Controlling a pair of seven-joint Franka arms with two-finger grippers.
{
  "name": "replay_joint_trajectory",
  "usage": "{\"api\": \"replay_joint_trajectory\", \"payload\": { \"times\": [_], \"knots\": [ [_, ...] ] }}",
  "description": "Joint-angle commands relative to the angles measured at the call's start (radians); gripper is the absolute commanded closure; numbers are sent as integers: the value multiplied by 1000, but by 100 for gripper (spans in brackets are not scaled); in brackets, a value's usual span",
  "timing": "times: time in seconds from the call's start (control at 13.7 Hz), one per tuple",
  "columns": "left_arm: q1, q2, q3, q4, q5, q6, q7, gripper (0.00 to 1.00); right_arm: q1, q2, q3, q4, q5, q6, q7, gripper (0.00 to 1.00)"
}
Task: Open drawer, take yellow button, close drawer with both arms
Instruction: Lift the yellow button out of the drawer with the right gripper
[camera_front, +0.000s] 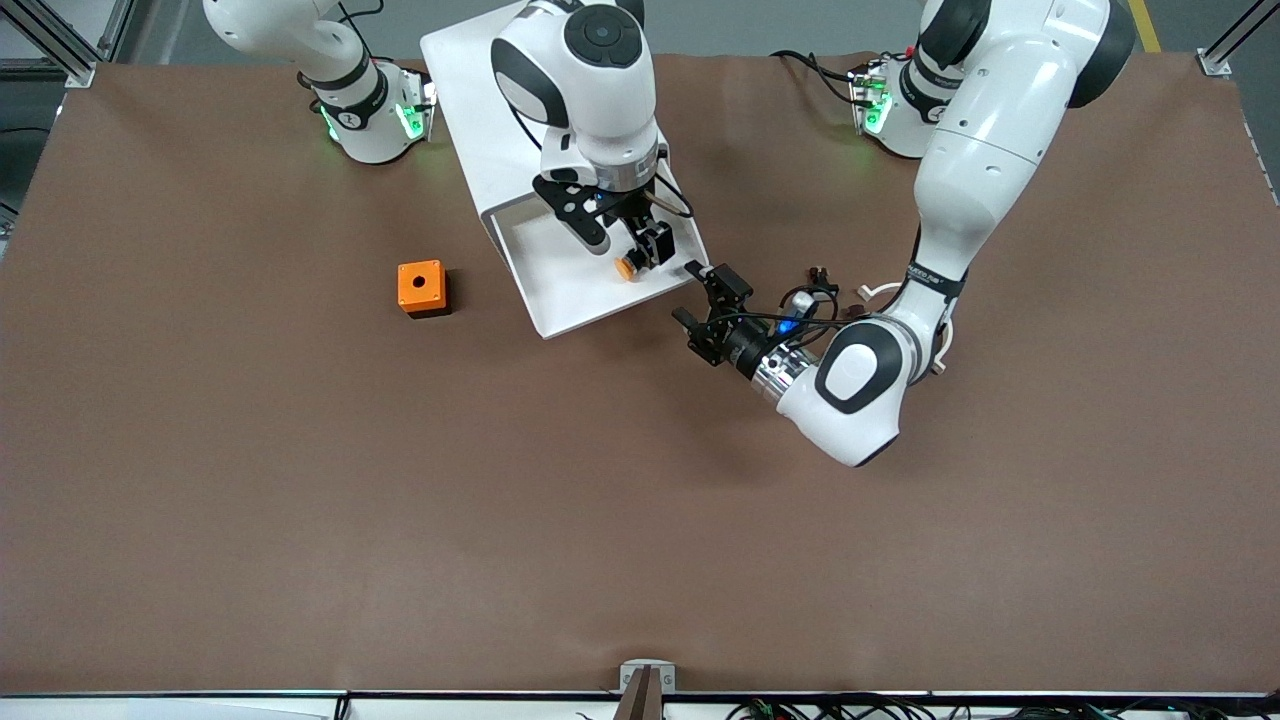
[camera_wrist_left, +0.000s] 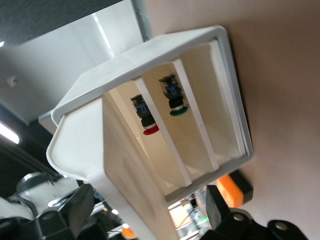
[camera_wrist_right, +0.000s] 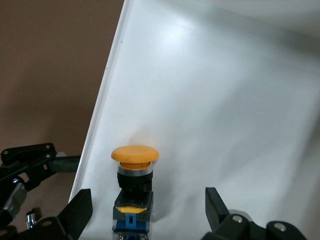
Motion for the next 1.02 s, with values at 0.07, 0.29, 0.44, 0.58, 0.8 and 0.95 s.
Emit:
{"api": "replay_joint_trajectory", "payload": {
  "times": [0.07,0.29,0.44,0.58,0.8,0.95],
  "knots": [
    [59,5,-15,31,0,-13,226,1,34,57,-12,57,-17,-5,58,3],
    [84,11,-13,38,-43,-16,415,1,51,85,-12,70,-11,-3,67,13],
    [78,14,-4,79,-34,-15,536,1,53,87,-12,76,0,15,81,25],
    [71,12,2,119,7,-9,662,1,53,87,-12,76,2,17,79,57],
    [73,-2,4,162,130,25,779,1,42,87,-12,88,-6,12,59,99],
    [73,-15,4,162,214,77,866,1,30,85,-16,110,-9,6,35,100]
  ]
}}
